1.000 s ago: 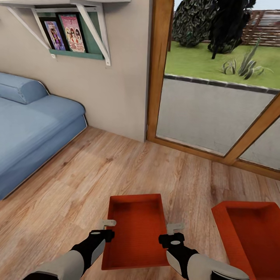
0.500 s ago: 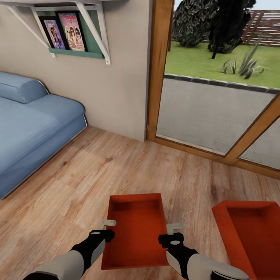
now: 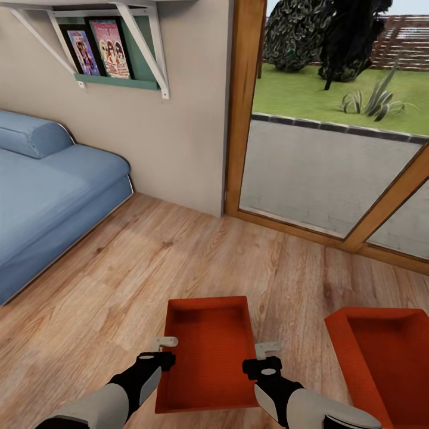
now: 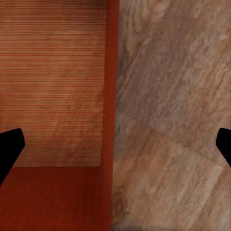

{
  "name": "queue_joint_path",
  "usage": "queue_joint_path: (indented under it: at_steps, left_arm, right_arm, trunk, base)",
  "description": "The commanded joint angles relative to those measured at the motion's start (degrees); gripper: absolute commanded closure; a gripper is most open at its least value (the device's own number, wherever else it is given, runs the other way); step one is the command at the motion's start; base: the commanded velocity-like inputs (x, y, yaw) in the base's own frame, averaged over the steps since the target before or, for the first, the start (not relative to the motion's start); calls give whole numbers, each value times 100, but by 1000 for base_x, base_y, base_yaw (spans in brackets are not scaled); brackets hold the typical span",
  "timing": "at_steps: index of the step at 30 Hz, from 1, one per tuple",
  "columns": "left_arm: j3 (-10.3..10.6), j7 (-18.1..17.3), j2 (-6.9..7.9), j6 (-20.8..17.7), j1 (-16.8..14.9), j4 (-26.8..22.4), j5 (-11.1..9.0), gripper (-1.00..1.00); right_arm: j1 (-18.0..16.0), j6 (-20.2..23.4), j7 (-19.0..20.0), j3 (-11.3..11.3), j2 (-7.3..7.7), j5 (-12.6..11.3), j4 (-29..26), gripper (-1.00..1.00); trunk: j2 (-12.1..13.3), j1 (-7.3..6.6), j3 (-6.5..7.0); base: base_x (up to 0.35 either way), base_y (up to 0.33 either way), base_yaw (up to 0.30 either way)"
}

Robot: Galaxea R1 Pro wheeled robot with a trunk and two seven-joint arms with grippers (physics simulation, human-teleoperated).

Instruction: Move the two storage containers from the living room to the garage. In the garage, place one container on the floor and stack the other container on top of it (either order is fine).

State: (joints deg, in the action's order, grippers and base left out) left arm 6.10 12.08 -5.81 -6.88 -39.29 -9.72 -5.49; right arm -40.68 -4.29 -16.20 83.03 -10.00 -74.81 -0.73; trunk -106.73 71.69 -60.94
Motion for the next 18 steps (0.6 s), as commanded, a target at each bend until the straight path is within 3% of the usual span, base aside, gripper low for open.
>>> queue_joint_path:
  at_steps: [1, 11, 18]
  left_arm:
    - [49, 31, 3, -32, 0, -13, -58, -100]
    - [57, 24, 4, -32, 0, -13, -58, -100]
    - [49, 29, 2, -24, 0, -13, -58, -100]
  right_arm:
    - [-1, -12, -23, 47, 0, -60, -6, -100]
    - [-1, -15, -23, 47, 0, -60, -6, -100]
    - [-1, -15, -23, 47, 0, -60, -6, -100]
  trunk:
    - [-42, 21, -21]
    - [-443, 241, -201]
    - [-443, 241, -201]
  base:
    - [0, 0, 0]
    - [0, 0, 0]
    - [0, 0, 0]
